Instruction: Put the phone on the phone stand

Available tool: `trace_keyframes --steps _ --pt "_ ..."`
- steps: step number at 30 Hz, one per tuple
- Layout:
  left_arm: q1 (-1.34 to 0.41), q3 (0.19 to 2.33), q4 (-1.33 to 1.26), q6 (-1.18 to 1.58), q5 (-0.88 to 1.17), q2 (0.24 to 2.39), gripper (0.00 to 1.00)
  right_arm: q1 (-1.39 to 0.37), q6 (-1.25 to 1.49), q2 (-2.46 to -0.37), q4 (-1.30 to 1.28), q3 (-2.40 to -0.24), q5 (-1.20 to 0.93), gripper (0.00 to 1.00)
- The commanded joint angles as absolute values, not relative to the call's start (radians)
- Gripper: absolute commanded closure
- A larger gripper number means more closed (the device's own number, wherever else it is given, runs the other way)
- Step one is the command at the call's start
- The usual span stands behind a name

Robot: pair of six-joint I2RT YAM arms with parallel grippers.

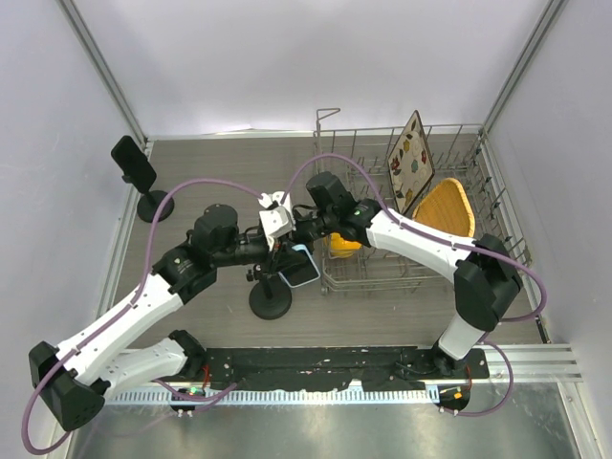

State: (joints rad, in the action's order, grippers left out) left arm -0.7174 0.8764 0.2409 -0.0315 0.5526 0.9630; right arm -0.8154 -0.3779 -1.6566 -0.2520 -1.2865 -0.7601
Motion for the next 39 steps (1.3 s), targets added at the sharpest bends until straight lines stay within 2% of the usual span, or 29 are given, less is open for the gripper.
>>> trace_keyframes --steps 1,7,14,30,36,39 --pt "-0.707 0.900 0.167 -0.126 0.633 0.907 1.00 -0.822 -0.414 -1.672 -0.271 -1.361 -0.897 0.99" --pt "-0.692 0.907 0.205 -0.179 0.683 0.903 1.00 -0.822 -0.443 -1.671 -0.308 -1.362 -0.908 0.99" --pt "-0.683 0.896 0.261 -0.206 0.632 0.885 1.00 -0.822 -0.448 -1.658 -0.307 -1.356 -0.897 0.99" --pt "-0.663 0.917 0.301 -0.190 0.660 0.923 1.00 -0.822 -0.422 -1.640 -0.265 -1.336 -0.871 0.99" --pt "-0.663 0.922 0.325 -0.180 0.634 0.916 1.00 -0.822 -0.384 -1.625 -0.203 -1.306 -0.833 0.99" --pt "-0.664 0.936 0.347 -0.148 0.554 0.916 1.00 -0.822 -0.342 -1.614 -0.146 -1.281 -0.792 0.99"
